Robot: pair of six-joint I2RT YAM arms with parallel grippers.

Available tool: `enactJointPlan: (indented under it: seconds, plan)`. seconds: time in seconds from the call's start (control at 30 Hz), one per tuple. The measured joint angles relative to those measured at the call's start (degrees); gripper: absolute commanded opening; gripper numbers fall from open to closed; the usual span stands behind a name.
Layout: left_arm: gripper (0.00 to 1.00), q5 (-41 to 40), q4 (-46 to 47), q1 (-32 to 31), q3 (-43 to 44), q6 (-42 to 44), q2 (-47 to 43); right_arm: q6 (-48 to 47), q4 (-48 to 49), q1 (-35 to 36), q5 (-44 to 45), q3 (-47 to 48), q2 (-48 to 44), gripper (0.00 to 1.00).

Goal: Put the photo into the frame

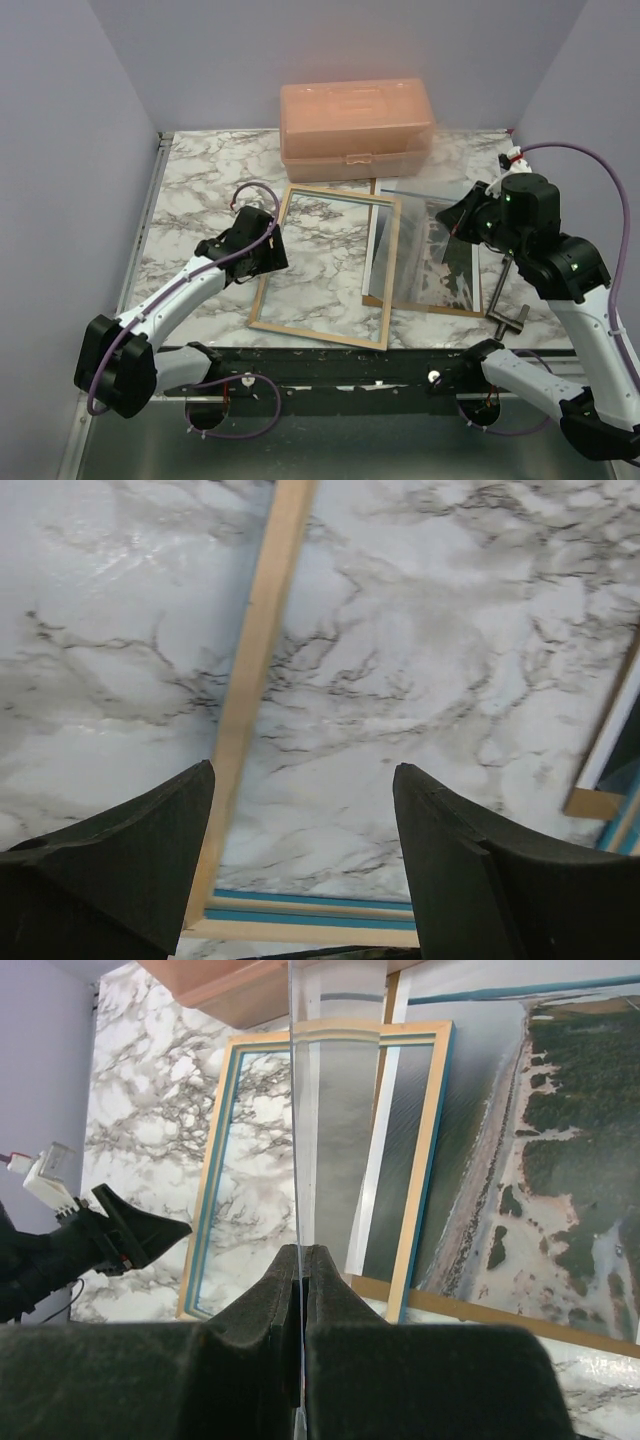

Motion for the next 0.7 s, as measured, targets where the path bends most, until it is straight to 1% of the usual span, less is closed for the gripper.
enactJointPlan:
  seconds: [0.1, 0.2, 0.4, 0.67, 0.7]
  plan:
    - [0.74, -3.58, -3.8, 0.96, 0.02, 1.18, 0.5, 0.28, 1.09, 0.0, -1.09, -0.96, 0.04, 0.01]
    - [0.73, -4.98, -5.7, 2.19, 0.07, 2.23, 2.6, 0.57, 1.66, 0.0, -1.99, -1.99, 0.17, 0.01]
    - [0.68, -4.87, -7.04, 3.19, 0.48, 3.91, 11.5, 0.83, 2.1, 0.0, -3.41, -2.8, 0.5, 0.0]
    - [0.53, -1.27, -6.97, 3.19, 0.52, 5.16, 15.06, 0.83, 2.71, 0.0, -4.07, -3.08, 0.5, 0.01]
    - [0.5, -0.68, -6.88, 3.19, 0.52, 5.2, 15.28, 0.83, 2.8, 0.0, -4.09, -3.15, 0.5, 0.01]
